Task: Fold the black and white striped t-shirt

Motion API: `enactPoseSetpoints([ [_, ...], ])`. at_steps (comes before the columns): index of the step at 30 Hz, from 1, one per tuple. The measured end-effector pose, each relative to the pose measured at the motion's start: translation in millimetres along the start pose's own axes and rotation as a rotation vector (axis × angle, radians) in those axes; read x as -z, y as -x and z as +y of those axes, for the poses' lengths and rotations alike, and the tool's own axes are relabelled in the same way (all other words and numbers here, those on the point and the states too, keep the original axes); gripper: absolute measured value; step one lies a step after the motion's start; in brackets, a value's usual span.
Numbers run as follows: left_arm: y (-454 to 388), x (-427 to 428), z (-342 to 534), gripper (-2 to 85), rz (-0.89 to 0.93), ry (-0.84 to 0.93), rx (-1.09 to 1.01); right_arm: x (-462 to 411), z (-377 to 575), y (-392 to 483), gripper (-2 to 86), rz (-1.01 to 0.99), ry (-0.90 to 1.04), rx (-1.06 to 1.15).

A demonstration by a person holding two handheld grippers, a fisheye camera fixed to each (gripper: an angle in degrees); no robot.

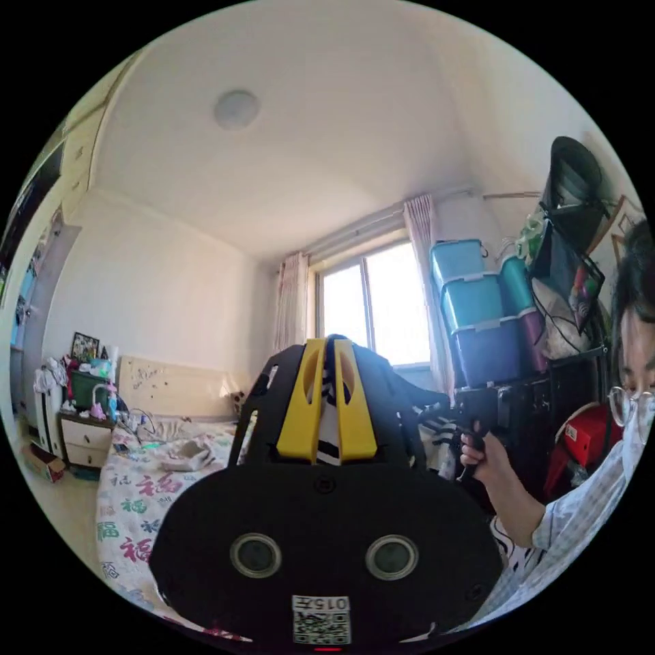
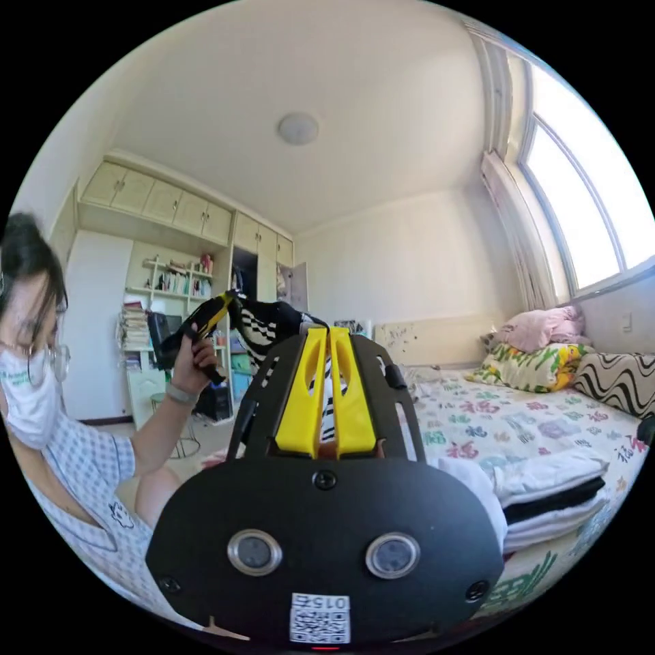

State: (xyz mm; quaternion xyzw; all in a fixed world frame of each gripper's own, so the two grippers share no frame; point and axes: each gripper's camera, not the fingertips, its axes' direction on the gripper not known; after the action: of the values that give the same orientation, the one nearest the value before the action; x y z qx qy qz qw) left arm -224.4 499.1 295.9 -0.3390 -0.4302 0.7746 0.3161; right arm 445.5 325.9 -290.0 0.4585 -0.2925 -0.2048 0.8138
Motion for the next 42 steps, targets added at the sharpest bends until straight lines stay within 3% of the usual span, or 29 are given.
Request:
enactPoseSetpoints([
  [4, -47.1, 53.1, -46.5, -0.2, -0.154, -0.133, -0.119, 0.9, -52.5, 24.5, -0.5, -0.064, -0.049, 0.023],
  [9, -74.2, 96.2, -84.6, -0.1, -0.278, -0.235, -0.189, 4.2, -104.6, 76.7, -0.5, 0.011, -0.071, 0.172],
  [16, -138.7, 150.6, -121.1, -0.1, -0.467, -0.462, -0.424, 6.9, -141.8, 141.3, -0.5, 0.130, -0.315, 0.324],
  [21, -139.2, 155.4, -144.0, 0.0, -0.539, -0.440, -0.524, -25.4, -142.1, 153.1, -0.6, 0.209, -0.333, 0.460],
  [26, -79.9, 122.7, -143.4, 0.0, -0.613, -0.313, -0.518, -95.1, -127.2, 129.2, -0.6, 0.255, -0.245, 0.539],
  [32, 39.2, 15.2, -86.5, 0.1, -0.772, -0.040, -0.528, -235.9, -92.0, 37.3, -0.4, 0.262, -0.020, 0.467],
  [35, 125.8, -73.0, -33.8, 0.3, -0.831, 0.234, -0.547, -335.2, -63.5, -32.9, -0.1, 0.311, 0.197, 0.401],
  [38, 228.4, -178.8, 49.7, 0.9, -0.827, 0.623, -0.535, -451.8, -11.9, -126.5, 0.9, 0.319, 0.566, 0.237],
  [40, 298.1, -237.5, 138.4, 1.7, -0.767, 1.008, -0.486, -498.1, 46.4, -193.8, 3.2, 0.230, 0.827, 0.028],
  [42, 318.4, -239.1, 180.6, 2.0, -0.707, 1.079, -0.453, -488.0, 76.6, -218.5, 4.6, 0.075, 0.799, -0.050],
])
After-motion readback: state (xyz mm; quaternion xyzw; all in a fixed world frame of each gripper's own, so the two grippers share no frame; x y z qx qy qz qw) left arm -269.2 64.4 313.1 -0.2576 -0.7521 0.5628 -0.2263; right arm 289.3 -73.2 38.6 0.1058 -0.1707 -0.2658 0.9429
